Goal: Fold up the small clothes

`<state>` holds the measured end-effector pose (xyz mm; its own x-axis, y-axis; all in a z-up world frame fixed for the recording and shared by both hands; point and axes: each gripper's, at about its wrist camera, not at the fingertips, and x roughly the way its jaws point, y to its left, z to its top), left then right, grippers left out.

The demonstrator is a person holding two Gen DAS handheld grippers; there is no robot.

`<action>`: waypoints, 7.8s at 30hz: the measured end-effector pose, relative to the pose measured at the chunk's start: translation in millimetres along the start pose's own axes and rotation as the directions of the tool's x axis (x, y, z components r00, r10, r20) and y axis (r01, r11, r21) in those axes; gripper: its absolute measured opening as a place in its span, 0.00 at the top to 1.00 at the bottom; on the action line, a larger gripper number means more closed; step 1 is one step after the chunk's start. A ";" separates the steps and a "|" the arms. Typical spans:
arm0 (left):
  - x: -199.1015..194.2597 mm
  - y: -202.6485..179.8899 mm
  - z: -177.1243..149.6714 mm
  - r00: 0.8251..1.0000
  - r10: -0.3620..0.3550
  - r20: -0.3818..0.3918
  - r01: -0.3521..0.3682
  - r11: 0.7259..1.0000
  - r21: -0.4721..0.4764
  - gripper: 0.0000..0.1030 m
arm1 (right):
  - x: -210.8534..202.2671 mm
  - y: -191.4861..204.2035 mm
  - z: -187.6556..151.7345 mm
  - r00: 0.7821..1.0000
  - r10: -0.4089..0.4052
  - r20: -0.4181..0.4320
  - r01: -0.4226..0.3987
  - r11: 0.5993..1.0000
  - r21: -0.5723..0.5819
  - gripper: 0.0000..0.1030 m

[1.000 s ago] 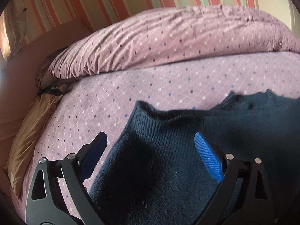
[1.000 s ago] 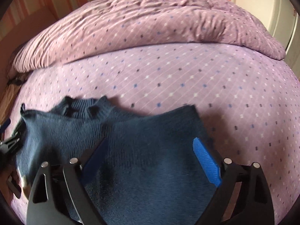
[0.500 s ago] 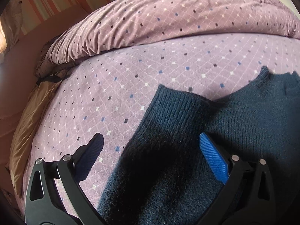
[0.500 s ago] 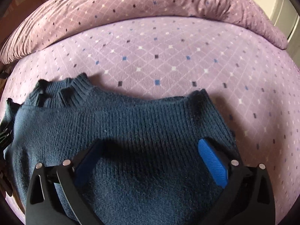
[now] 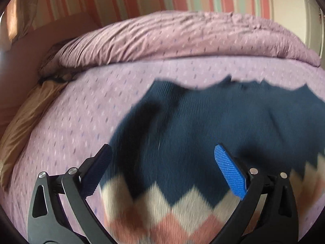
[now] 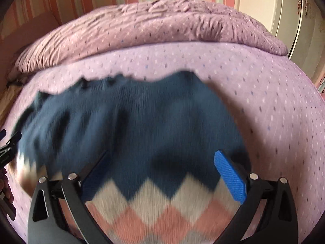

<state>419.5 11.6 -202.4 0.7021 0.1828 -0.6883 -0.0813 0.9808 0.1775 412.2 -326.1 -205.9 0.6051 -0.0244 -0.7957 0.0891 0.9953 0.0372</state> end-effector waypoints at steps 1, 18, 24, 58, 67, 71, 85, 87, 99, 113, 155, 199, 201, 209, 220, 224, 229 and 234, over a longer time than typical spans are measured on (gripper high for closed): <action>2.1 0.7 -5.7 1.000 0.001 -0.014 -0.001 1.000 -0.001 0.03 | 4.1 1.1 -7.0 1.000 -0.007 -0.016 0.007 1.000 -0.004 0.02; -18.2 11.5 -55.1 1.000 -0.010 -0.006 0.009 0.998 -0.058 0.03 | -42.9 35.8 -57.2 0.993 0.008 0.116 0.003 0.995 -0.100 0.02; -7.7 12.7 -66.8 0.999 0.032 -0.037 -0.032 0.999 0.009 0.03 | -2.2 33.5 -91.2 1.000 -0.007 -0.010 0.006 0.991 -0.135 0.02; -67.3 -60.7 -41.3 0.986 -0.136 0.095 0.139 0.990 -0.022 0.03 | -29.9 -81.8 -76.6 0.999 0.031 0.043 -0.034 0.996 0.081 0.02; -27.6 -113.8 -57.8 0.996 -0.084 -0.036 0.086 0.994 0.067 0.03 | -20.8 -92.0 -76.9 0.997 0.082 0.003 -0.082 0.991 0.103 0.02; -22.8 -116.5 -62.8 0.996 -0.075 -0.042 0.078 0.993 0.083 0.03 | -13.8 -97.9 -77.7 0.989 0.147 -0.034 -0.141 0.980 0.140 0.02; -23.3 -112.2 -66.9 0.994 -0.101 -0.030 0.102 0.993 0.058 0.03 | 22.7 -83.1 -76.6 0.969 0.225 -0.106 -0.199 0.956 0.214 0.01; -23.0 -111.0 -66.5 0.994 -0.103 -0.030 0.104 0.993 0.056 0.03 | 26.4 -80.1 -73.5 0.968 0.223 -0.115 -0.196 0.957 0.212 0.01; -21.7 -111.8 -66.7 0.994 -0.101 -0.034 0.103 0.993 0.057 0.03 | 38.9 -62.7 -55.7 0.949 0.298 -0.104 -0.274 0.942 0.196 0.29; -18.2 -115.2 -66.8 0.994 -0.094 -0.061 0.097 0.994 0.048 0.03 | -26.9 -46.1 -33.5 0.948 0.318 0.030 -0.320 0.944 0.077 0.73; -75.1 170.3 -59.4 1.000 0.018 -0.020 -0.023 0.967 -0.253 0.03 | -105.2 306.5 -54.5 0.966 0.227 0.123 -0.139 0.858 -0.495 0.22; -2.9 -13.6 18.7 0.961 -0.215 -0.175 0.207 0.976 -0.063 0.05 | -58.6 82.2 -74.0 0.972 0.184 0.146 -0.175 0.982 -0.068 0.02; -5.3 -14.3 17.1 0.955 -0.249 -0.161 0.241 0.968 -0.066 0.25 | -57.9 80.4 -72.2 0.972 0.183 0.148 -0.174 0.982 -0.072 0.02; -22.1 -31.5 22.7 0.951 -0.278 -0.136 0.273 0.960 -0.059 0.70 | -61.7 79.3 -67.6 0.971 0.179 0.159 -0.171 0.983 -0.067 0.02; -58.0 -18.3 31.2 0.977 -0.212 -0.033 0.213 0.977 0.023 0.79 | -75.5 97.4 -50.8 0.964 0.192 0.182 -0.176 0.979 -0.101 0.02; -63.5 12.8 24.6 0.987 -0.160 -0.028 0.160 0.987 -0.022 0.80 | -82.4 109.7 -42.6 0.959 0.202 0.198 -0.182 0.977 -0.114 0.02; -47.4 58.1 6.7 0.991 -0.119 -0.060 0.114 0.991 -0.072 0.79 | -87.7 135.4 -35.0 0.952 0.231 0.199 -0.205 0.968 -0.142 0.02; -28.8 76.4 -10.1 0.989 -0.131 -0.071 0.128 0.990 -0.054 0.77 | -77.0 167.8 -34.6 0.954 0.254 0.156 -0.227 0.958 -0.174 0.02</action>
<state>385.9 82.0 -176.0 0.6547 0.0568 -0.7538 -0.0294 0.9983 0.0497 353.2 -154.0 -159.3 0.7237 0.2151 -0.6557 -0.1897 0.9756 0.1106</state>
